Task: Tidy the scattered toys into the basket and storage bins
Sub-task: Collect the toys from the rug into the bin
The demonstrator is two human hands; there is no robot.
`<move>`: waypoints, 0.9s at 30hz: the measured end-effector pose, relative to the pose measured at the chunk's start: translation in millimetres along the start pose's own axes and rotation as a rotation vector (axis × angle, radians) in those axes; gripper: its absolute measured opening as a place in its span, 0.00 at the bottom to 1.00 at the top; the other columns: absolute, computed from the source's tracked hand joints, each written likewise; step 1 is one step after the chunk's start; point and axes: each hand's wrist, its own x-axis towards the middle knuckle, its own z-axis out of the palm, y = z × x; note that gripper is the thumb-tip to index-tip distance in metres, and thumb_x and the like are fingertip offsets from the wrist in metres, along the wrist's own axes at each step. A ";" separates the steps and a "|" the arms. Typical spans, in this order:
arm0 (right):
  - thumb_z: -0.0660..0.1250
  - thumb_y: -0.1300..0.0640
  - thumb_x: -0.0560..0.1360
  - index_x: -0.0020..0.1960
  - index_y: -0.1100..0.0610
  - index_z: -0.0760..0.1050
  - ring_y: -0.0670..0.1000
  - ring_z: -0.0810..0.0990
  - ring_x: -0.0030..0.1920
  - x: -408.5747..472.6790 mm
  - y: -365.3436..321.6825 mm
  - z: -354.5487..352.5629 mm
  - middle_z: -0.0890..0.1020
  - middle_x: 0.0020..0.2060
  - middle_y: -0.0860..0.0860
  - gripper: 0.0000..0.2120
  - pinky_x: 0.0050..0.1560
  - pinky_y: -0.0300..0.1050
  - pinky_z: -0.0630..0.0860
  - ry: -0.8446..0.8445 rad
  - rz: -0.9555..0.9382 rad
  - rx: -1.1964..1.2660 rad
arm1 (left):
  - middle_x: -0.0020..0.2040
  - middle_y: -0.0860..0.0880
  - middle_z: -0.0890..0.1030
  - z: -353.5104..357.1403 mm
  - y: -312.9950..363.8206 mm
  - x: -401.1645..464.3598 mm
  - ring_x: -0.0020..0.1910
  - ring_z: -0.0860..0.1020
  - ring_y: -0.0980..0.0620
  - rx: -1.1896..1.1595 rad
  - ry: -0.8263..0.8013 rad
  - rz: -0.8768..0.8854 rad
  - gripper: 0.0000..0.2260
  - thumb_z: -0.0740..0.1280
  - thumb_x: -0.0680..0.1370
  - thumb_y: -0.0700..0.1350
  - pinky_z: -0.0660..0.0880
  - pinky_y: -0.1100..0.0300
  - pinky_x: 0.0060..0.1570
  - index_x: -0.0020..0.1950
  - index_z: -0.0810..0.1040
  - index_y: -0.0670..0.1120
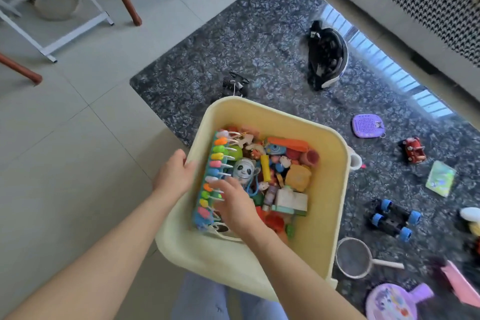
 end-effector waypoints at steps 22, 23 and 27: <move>0.60 0.60 0.78 0.60 0.57 0.74 0.47 0.78 0.50 103.0 -76.7 -203.7 0.80 0.50 0.49 0.12 0.52 0.39 0.72 0.508 -0.035 0.141 | 0.50 0.39 0.80 -16.2 48.3 72.5 0.50 0.77 0.38 0.357 -0.041 0.297 0.04 0.54 0.81 0.43 0.67 0.52 0.42 0.47 0.63 0.47; 0.60 0.59 0.78 0.61 0.58 0.74 0.48 0.77 0.52 117.0 -80.2 -207.8 0.80 0.53 0.50 0.13 0.53 0.40 0.72 0.466 -0.005 0.082 | 0.50 0.39 0.80 -17.5 48.3 78.1 0.50 0.78 0.38 0.380 -0.047 0.338 0.04 0.53 0.81 0.44 0.69 0.52 0.43 0.48 0.65 0.47; 0.60 0.59 0.78 0.65 0.59 0.71 0.54 0.75 0.60 185.0 -86.1 -203.4 0.78 0.60 0.54 0.16 0.58 0.43 0.70 0.294 0.146 -0.108 | 0.48 0.46 0.82 -26.5 38.9 107.9 0.49 0.79 0.41 0.335 -0.168 0.487 0.16 0.45 0.81 0.56 0.75 0.51 0.48 0.60 0.69 0.54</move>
